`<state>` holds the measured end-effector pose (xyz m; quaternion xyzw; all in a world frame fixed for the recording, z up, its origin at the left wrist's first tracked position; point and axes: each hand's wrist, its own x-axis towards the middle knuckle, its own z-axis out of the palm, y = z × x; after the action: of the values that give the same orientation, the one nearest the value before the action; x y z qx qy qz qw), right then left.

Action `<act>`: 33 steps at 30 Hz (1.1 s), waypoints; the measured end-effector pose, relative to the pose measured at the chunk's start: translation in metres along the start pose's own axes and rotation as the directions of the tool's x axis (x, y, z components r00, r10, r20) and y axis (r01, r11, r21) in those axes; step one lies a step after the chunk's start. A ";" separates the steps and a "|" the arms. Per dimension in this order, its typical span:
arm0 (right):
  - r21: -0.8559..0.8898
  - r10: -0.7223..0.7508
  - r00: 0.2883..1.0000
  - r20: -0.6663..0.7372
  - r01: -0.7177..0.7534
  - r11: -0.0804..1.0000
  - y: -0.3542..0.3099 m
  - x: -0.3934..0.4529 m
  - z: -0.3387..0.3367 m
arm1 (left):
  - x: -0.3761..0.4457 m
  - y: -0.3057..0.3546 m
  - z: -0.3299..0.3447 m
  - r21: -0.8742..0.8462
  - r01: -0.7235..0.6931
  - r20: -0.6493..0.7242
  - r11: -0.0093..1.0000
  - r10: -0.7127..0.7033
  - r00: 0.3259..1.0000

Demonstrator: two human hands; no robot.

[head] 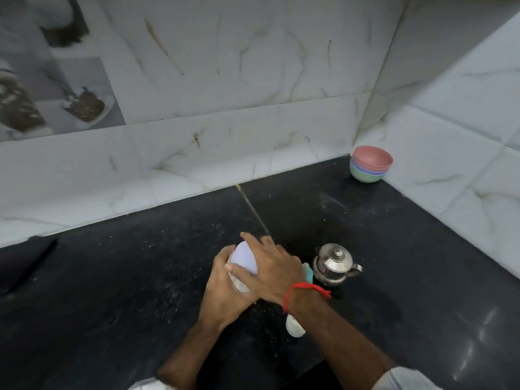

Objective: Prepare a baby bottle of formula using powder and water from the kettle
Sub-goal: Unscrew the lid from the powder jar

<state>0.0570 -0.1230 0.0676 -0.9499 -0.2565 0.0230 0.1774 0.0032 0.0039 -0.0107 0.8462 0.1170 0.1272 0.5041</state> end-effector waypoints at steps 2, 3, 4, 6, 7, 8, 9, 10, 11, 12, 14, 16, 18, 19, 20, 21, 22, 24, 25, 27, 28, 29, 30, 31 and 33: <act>-0.037 -0.020 1.000 0.001 0.020 0.999 -0.006 0.007 0.004 | -0.006 0.010 -0.010 0.026 0.031 0.046 0.999 -0.032 0.998; -0.055 -0.079 0.995 -0.068 0.075 0.996 -0.008 0.009 0.007 | -0.008 0.013 -0.015 0.037 0.041 0.051 0.998 -0.043 0.998; -0.064 -0.140 0.981 -0.136 0.132 0.989 -0.009 0.011 0.009 | -0.009 0.016 -0.020 0.051 0.046 0.059 0.998 -0.049 0.997; -0.061 -0.248 0.936 -0.251 0.241 0.969 -0.006 0.012 0.013 | -0.012 0.020 -0.028 0.071 0.052 0.090 0.996 -0.058 0.994; -0.059 -0.296 0.910 -0.292 0.292 0.955 -0.004 0.012 0.014 | -0.014 0.023 -0.032 0.069 0.056 0.104 0.996 -0.063 0.993; -0.054 -0.335 0.886 -0.320 0.336 0.940 -0.002 0.011 0.013 | -0.017 0.026 -0.034 0.063 0.055 0.111 0.996 -0.062 0.992; -0.046 -0.365 0.868 -0.336 0.372 0.927 0.001 0.009 0.010 | -0.019 0.027 -0.035 0.054 0.052 0.116 0.997 -0.058 0.992; -0.038 -0.394 0.852 -0.345 0.407 0.913 0.002 0.008 0.006 | -0.022 0.029 -0.035 0.043 0.046 0.123 0.998 -0.051 0.991; -0.032 -0.428 0.837 -0.341 0.445 0.895 0.004 0.006 0.003 | -0.024 0.030 -0.036 0.029 0.043 0.137 0.999 -0.047 0.989; -0.021 -0.477 0.819 -0.320 0.497 0.867 0.007 0.005 0.000 | -0.026 0.030 -0.037 0.009 0.039 0.162 0.999 -0.040 0.986; 0.016 -0.595 0.774 -0.217 0.612 0.791 0.012 0.002 -0.009 | -0.029 0.028 -0.038 -0.029 0.029 0.242 0.999 -0.021 0.970; 0.037 -0.681 0.724 -0.108 0.687 0.725 0.016 -0.001 -0.023 | -0.033 0.031 -0.041 -0.033 0.004 0.308 0.999 0.006 0.951; 0.037 -0.735 0.677 -0.048 0.736 0.676 0.017 0.001 -0.040 | -0.035 0.038 -0.045 -0.034 -0.021 0.320 0.999 0.031 0.947; 0.056 -0.738 0.674 -0.030 0.739 0.672 0.018 0.002 -0.049 | -0.034 0.042 -0.048 -0.034 -0.029 0.304 0.999 0.038 0.952; 0.111 -0.727 0.686 -0.012 0.724 0.681 0.019 0.003 -0.056 | -0.033 0.046 -0.051 -0.027 -0.032 0.277 0.999 0.038 0.960; 0.204 -0.706 0.709 0.010 0.689 0.695 0.022 0.004 -0.061 | -0.033 0.049 -0.054 -0.017 -0.024 0.243 1.000 0.027 0.970; 0.316 -0.684 0.728 0.040 0.641 0.700 0.024 0.005 -0.066 | -0.033 0.050 -0.057 -0.006 -0.013 0.214 1.000 0.013 0.977; 0.464 -0.646 0.752 0.128 0.530 0.709 0.030 0.007 -0.073 | -0.034 0.049 -0.062 0.028 0.000 0.188 1.000 -0.005 0.982; 0.482 -0.621 0.763 0.179 0.483 0.731 0.032 0.007 -0.075 | -0.035 0.048 -0.064 0.048 0.002 0.188 0.999 -0.011 0.982; 0.430 -0.527 0.799 0.290 0.384 0.817 0.028 0.007 -0.080 | -0.038 0.045 -0.066 0.095 0.002 0.196 0.995 -0.020 0.980; 0.351 -0.453 0.819 0.353 0.333 0.875 0.024 0.007 -0.080 | -0.039 0.044 -0.066 0.115 -0.001 0.198 0.993 -0.022 0.980; 0.233 -0.363 0.833 0.418 0.289 0.929 0.019 0.007 -0.080 | -0.040 0.044 -0.066 0.125 0.000 0.199 0.992 -0.025 0.980; 0.133 -0.291 0.842 0.455 0.260 0.957 0.014 0.007 -0.078 | -0.041 0.044 -0.065 0.129 0.002 0.203 0.992 -0.028 0.979; 0.108 -0.268 0.839 0.474 0.246 0.963 0.012 0.006 -0.074 | -0.042 0.043 -0.065 0.130 0.004 0.208 0.991 -0.032 0.978; 0.248 -0.364 0.783 0.504 0.272 0.930 0.008 0.005 -0.071 | -0.042 0.042 -0.066 0.132 0.004 0.210 0.991 -0.032 0.977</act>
<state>0.0747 -0.1501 0.1312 -0.8293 -0.4501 0.2808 0.1756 -0.0553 0.0248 0.0524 0.8852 0.0783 0.0240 0.4580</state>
